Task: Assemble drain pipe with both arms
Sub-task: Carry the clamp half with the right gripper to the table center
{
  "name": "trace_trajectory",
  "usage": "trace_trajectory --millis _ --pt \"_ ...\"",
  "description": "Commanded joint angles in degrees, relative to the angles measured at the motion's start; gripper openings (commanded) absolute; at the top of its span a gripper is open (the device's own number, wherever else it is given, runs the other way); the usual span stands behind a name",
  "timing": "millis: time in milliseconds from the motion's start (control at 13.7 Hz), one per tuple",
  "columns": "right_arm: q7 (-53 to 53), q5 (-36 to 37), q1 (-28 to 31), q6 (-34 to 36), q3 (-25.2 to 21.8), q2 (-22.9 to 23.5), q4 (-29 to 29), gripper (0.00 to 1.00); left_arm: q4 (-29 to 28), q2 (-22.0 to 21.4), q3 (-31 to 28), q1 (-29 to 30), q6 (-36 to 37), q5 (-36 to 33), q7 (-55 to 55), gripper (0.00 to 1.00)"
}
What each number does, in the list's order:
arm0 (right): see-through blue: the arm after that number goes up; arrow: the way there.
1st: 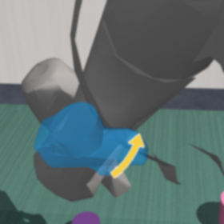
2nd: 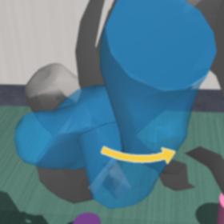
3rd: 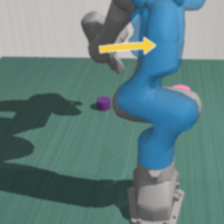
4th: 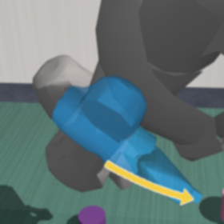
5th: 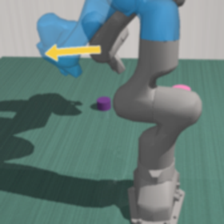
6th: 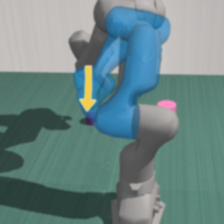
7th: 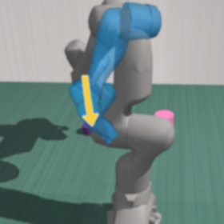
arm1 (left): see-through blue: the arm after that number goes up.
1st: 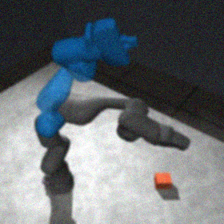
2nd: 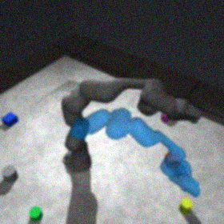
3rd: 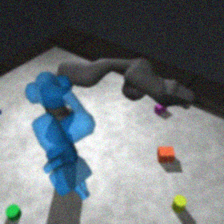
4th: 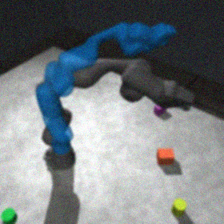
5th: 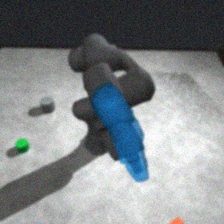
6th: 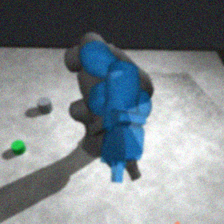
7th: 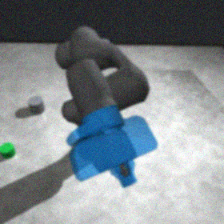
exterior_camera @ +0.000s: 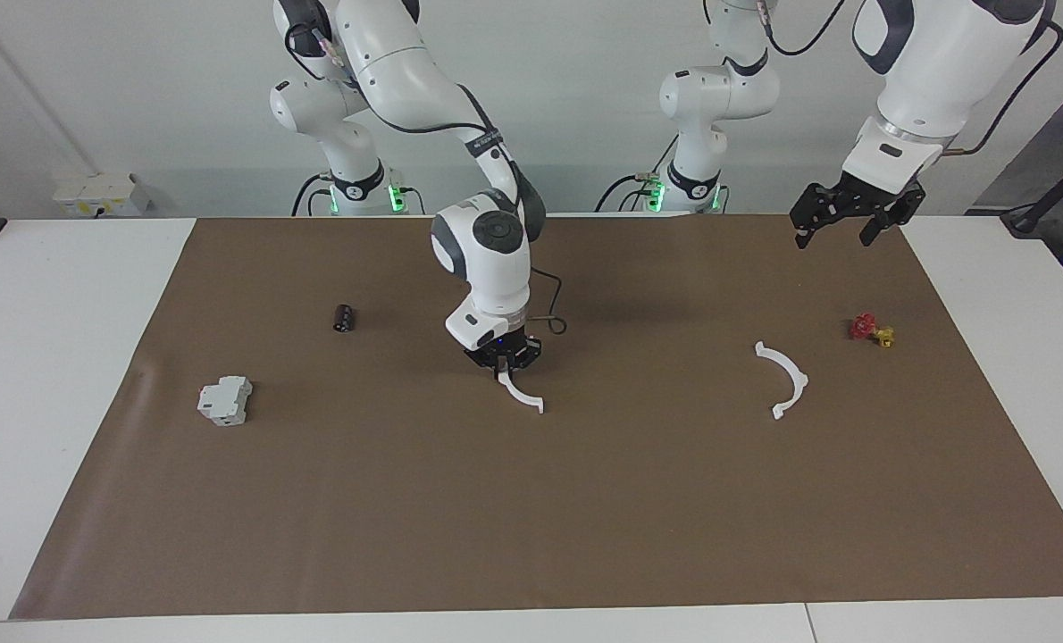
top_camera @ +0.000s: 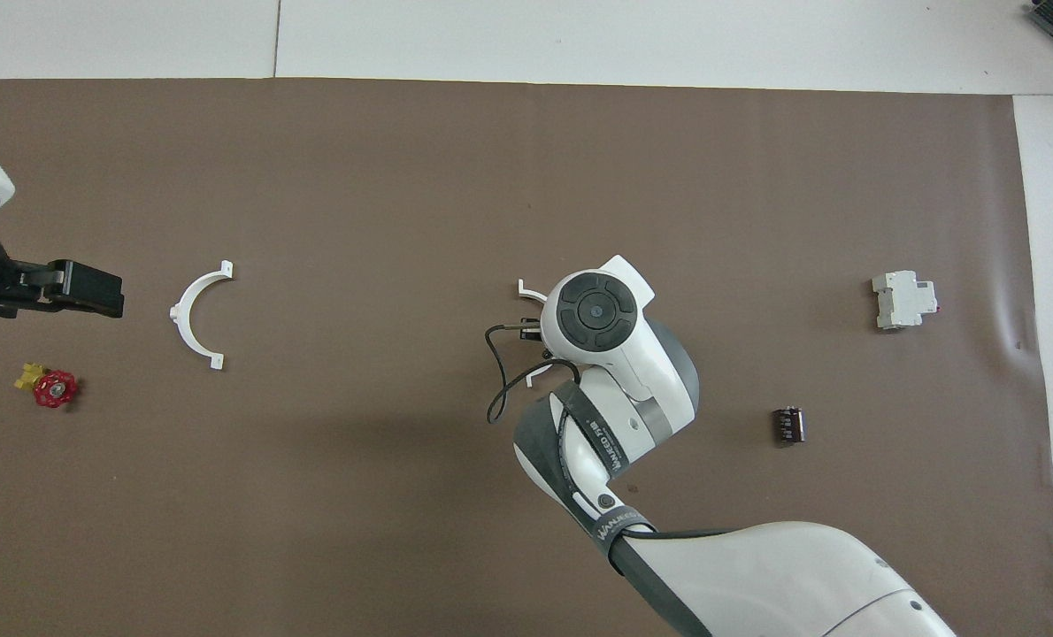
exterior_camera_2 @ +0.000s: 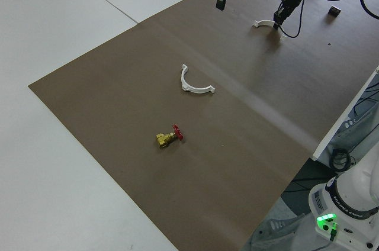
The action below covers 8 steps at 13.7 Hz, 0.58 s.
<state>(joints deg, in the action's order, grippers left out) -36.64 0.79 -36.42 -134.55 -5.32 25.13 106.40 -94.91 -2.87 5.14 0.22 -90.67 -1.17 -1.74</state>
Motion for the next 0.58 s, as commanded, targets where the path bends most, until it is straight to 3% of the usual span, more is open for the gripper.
trace_trajectory --millis 0,219,510 --pt "-0.81 1.15 -0.23 -0.97 -0.04 -0.35 1.0 1.0 -2.03 -1.7 0.31 0.75 -1.09 0.91 0.69 1.0" --pt "-0.72 1.15 -0.23 0.6 -0.3 -1.31 0.13 1.0 -2.03 -1.7 0.31 0.75 -1.09 0.91 0.69 1.0" --pt "1.03 1.32 4.93 6.13 -0.83 -7.89 -0.14 1.0 -2.03 -1.7 0.31 0.75 -1.09 0.91 0.69 1.0"
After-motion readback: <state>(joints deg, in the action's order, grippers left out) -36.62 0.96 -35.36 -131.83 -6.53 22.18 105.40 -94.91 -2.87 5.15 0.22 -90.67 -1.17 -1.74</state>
